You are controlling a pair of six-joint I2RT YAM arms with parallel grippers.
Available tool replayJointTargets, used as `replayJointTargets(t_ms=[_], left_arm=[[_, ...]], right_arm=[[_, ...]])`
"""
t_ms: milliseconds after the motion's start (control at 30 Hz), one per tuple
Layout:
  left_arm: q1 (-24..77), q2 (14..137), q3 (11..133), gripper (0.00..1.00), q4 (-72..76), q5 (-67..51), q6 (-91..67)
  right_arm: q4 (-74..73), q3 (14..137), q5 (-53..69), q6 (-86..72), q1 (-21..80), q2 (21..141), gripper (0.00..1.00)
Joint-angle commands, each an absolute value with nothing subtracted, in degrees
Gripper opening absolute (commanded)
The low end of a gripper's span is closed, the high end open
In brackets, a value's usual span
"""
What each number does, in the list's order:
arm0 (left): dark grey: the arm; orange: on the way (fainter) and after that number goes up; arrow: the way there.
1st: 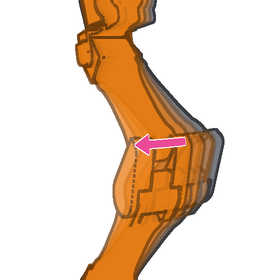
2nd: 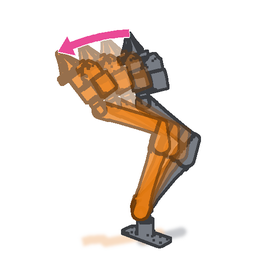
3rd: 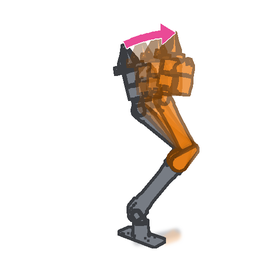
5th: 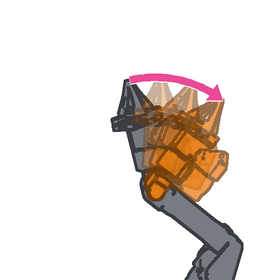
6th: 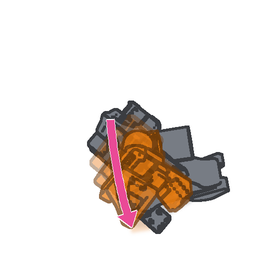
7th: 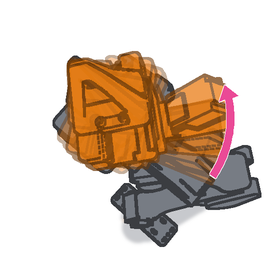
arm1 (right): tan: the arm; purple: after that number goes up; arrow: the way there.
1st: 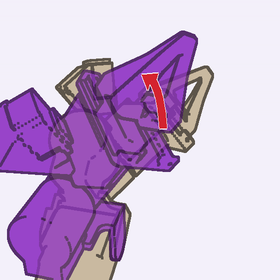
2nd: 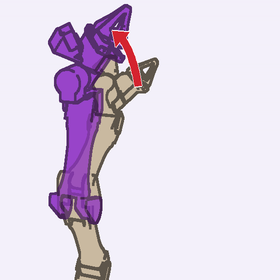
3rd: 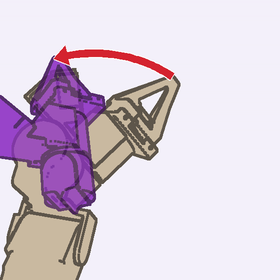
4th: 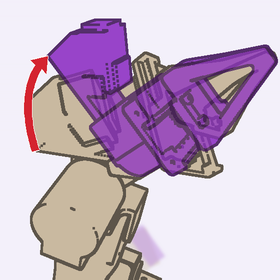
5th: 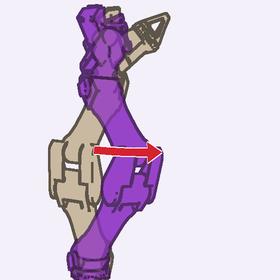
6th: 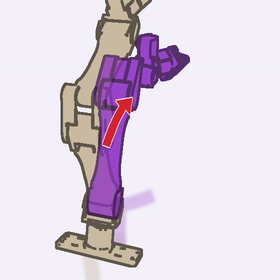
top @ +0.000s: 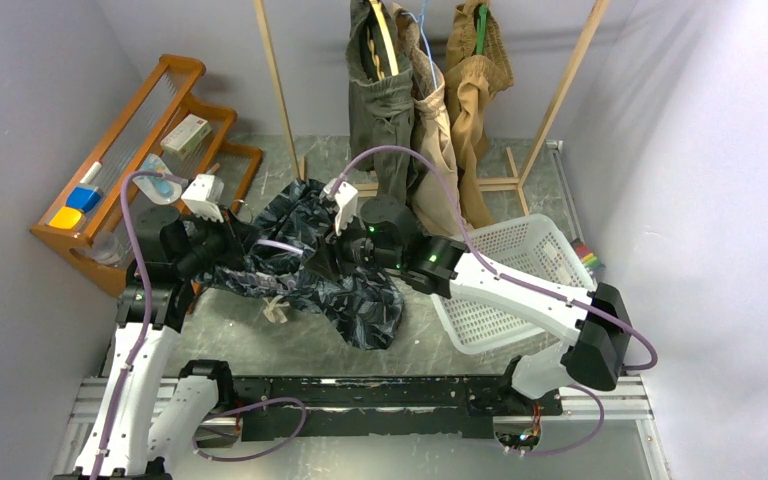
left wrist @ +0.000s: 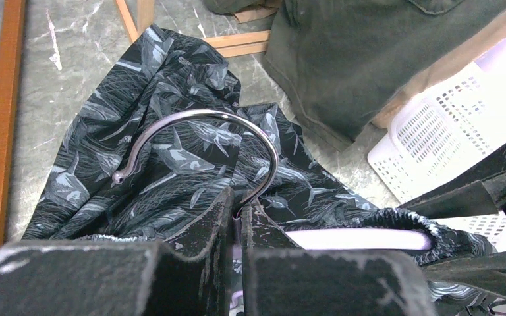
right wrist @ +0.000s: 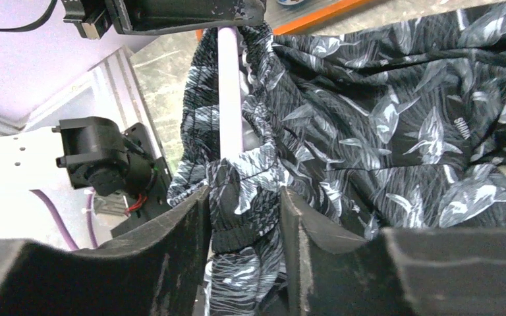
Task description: Remove the shorts from the hanger
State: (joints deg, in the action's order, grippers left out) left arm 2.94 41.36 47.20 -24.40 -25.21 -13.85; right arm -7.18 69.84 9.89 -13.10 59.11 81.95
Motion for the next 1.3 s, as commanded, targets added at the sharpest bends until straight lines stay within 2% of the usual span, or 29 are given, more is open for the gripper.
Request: replayJointTargets(t_ms=[0,33,133,200,267,367,467,700,967,1267], left_arm=[[2.90,41.22,50.03,0.07,-23.20,-27.34,-13.61],[2.90,41.15,50.01,0.07,-23.29,-27.27,-13.54],[2.90,41.22,49.77,0.07,-23.51,-26.96,-13.54],[2.90,41.41,49.66,0.07,-23.40,-27.11,-13.71],[2.90,41.47,49.58,0.07,-23.11,-27.26,-13.79],[2.90,41.48,49.63,0.07,-23.00,-26.97,-13.89],[2.90,41.47,49.50,0.07,-23.10,-26.88,-13.80],[2.90,41.40,49.37,0.07,-24.04,-22.36,-14.61],[2.90,40.69,49.11,0.07,-25.29,-13.94,-15.86],[2.90,41.69,49.00,0.07,-25.12,-13.67,-16.60]], right_arm=[[-3.28,69.89,10.03,-14.17,59.26,81.82,0.42],[-2.34,69.20,9.47,-14.23,59.32,81.18,0.44],[-2.30,69.15,8.47,-14.03,59.27,80.36,0.60],[-3.11,69.75,7.82,-13.88,59.26,80.93,0.61],[-3.58,70.25,8.24,-13.79,59.25,81.55,0.57],[-3.15,70.21,8.79,-14.04,59.28,82.08,0.44],[-2.18,69.60,8.19,-14.36,59.27,81.65,0.26],[-2.05,68.27,6.03,-14.17,59.25,79.51,0.13],[-4.57,64.49,0.97,-14.58,59.20,76.08,0.17],[1.16,58.07,-3.69,-21.69,58.37,71.06,0.16]])
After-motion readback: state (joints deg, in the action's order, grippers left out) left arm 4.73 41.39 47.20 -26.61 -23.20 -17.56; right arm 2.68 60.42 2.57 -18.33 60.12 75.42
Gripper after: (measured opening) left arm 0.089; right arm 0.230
